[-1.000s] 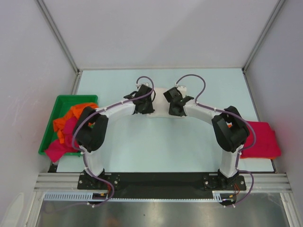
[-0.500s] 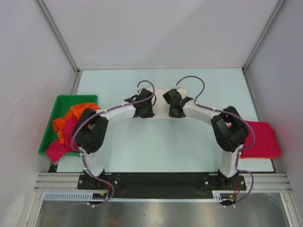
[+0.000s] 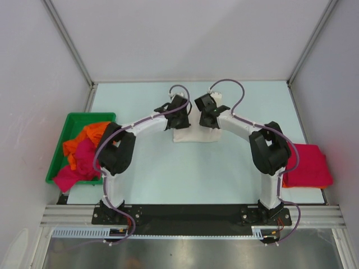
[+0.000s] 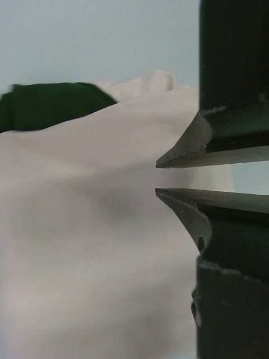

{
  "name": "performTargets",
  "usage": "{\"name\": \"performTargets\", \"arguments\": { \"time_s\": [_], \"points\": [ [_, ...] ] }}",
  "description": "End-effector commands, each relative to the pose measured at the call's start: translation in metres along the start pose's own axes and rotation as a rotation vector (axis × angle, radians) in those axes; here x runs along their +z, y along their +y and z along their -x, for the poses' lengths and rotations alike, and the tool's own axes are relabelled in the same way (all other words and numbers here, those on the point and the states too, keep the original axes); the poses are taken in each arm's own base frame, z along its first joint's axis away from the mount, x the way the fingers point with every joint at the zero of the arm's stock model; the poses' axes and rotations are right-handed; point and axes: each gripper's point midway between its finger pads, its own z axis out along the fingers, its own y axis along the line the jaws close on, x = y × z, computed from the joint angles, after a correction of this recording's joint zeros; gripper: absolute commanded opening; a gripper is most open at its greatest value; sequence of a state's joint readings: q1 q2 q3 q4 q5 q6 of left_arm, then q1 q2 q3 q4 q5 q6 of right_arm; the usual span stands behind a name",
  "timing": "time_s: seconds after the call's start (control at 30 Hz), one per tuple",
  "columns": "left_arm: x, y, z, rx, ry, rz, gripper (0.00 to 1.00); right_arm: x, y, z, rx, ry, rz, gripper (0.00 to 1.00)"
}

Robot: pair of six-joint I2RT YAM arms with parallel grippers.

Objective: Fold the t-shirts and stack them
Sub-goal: Smooth out wrinkles on the folded tshirt

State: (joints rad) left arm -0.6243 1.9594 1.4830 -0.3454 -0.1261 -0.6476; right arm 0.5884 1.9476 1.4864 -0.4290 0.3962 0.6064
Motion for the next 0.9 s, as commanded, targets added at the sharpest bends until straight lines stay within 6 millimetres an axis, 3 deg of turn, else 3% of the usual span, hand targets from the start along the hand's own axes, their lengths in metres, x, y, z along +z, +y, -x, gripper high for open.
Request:
{"name": "performTargets", "arguments": {
  "time_s": [0.0,0.1,0.2,0.3,0.33,0.4,0.43,0.5,0.57,0.63,0.77,0.8,0.87],
  "points": [
    [0.024,0.033,-0.063,0.004,0.152,0.074,0.20,0.027,-0.028,-0.057,-0.034,0.124,-0.078,0.25],
    [0.028,0.039,-0.068,0.017,0.166,0.096,0.19,0.032,-0.033,-0.057,-0.034,0.129,-0.089,0.24],
    [0.019,0.036,-0.052,0.024,0.119,0.093,0.18,0.023,-0.029,-0.037,-0.026,0.078,-0.077,0.24],
    [-0.011,0.021,-0.015,0.034,0.015,0.062,0.18,-0.003,-0.020,0.003,-0.017,-0.021,-0.057,0.25],
    [-0.030,0.014,0.002,0.035,-0.035,0.043,0.19,-0.022,-0.015,0.026,-0.015,-0.074,-0.033,0.25],
    [-0.055,0.013,0.022,0.063,-0.096,0.057,0.20,-0.046,-0.014,0.049,-0.017,-0.140,-0.037,0.27],
    [-0.079,0.008,0.037,0.069,-0.150,0.044,0.23,-0.058,-0.012,0.061,-0.024,-0.171,-0.035,0.29],
    [-0.100,0.018,0.042,0.113,-0.192,0.097,0.26,-0.089,-0.012,0.078,-0.069,-0.240,-0.038,0.33],
    [-0.125,0.024,0.040,0.145,-0.222,0.117,0.30,-0.112,-0.022,0.084,-0.116,-0.273,-0.074,0.38],
    [-0.138,0.038,0.029,0.174,-0.218,0.181,0.31,-0.125,-0.025,0.076,-0.151,-0.274,-0.086,0.51],
    [-0.155,0.070,-0.012,0.190,-0.159,0.252,0.34,-0.146,-0.045,0.055,-0.175,-0.285,-0.102,0.72],
    [-0.167,0.073,-0.014,0.181,-0.171,0.244,0.36,-0.151,-0.054,0.046,-0.172,-0.275,-0.102,0.80],
    [-0.174,0.081,-0.033,0.185,-0.162,0.247,0.43,-0.159,-0.059,0.035,-0.186,-0.268,-0.102,0.87]
  ]
}}
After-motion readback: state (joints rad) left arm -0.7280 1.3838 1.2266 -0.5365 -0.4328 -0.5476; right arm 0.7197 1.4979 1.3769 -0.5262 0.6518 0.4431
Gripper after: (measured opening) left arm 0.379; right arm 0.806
